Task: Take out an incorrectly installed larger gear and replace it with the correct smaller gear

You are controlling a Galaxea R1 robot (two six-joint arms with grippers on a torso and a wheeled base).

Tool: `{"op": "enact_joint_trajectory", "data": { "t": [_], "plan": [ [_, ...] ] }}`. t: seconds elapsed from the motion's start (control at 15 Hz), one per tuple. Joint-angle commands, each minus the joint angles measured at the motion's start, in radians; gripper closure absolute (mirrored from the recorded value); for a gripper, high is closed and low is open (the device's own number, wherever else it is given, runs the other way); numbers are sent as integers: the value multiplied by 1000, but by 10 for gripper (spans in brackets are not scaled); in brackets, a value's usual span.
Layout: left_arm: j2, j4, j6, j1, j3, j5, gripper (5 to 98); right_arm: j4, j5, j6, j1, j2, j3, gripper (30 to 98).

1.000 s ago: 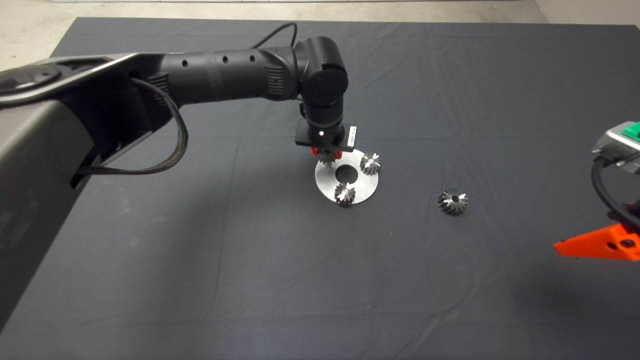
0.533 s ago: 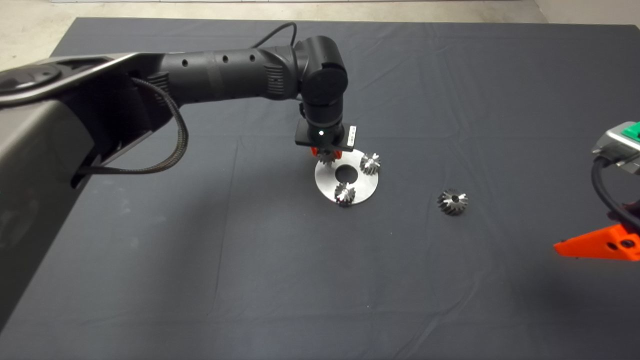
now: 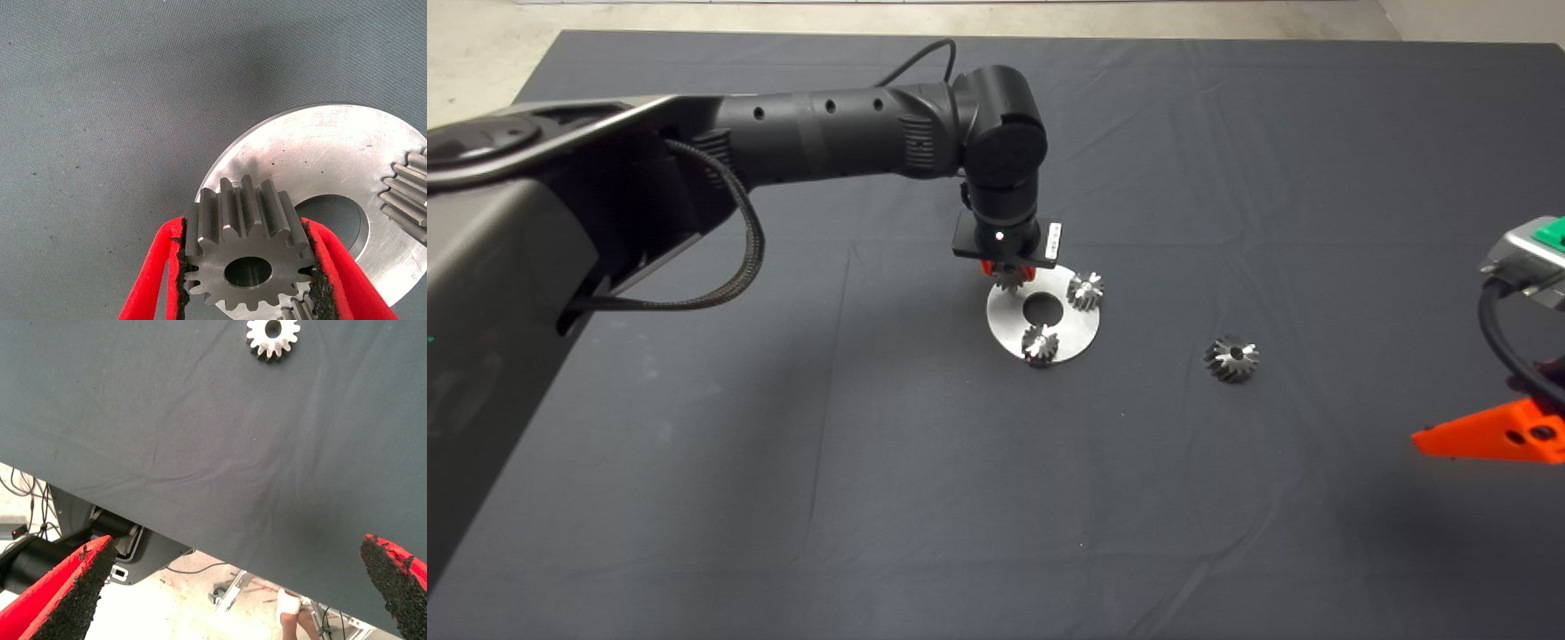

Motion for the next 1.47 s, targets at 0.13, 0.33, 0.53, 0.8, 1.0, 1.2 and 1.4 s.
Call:
{"op": "enact_joint_trajectory", "data": {
  "t": [0.13, 0.33, 0.53, 0.8, 1.0, 1.2, 1.4],
  "plan": [
    [0, 27, 5, -42, 2, -4, 707, 30, 0, 3, 20, 0, 1, 317],
    [2, 27, 6, -43, 2, -4, 707, 30, 0, 3, 20, -2, 1, 317],
    [2, 27, 7, -43, 2, -6, 680, 30, -2, 3, 20, -2, 1, 317],
    [2, 26, 7, -43, 2, -6, 646, 30, -2, 3, 20, -2, 1, 317],
    [2, 24, 5, -53, 11, -6, 597, 30, -2, 3, 20, -2, 1, 317],
    [-1, 21, 11, -119, 19, 5, 551, 30, -2, 3, 20, -3, 1, 317],
    [-76, -13, 33, -239, 194, 134, 502, 33, -2, 8, 20, -5, 3, 317]
  ]
}}
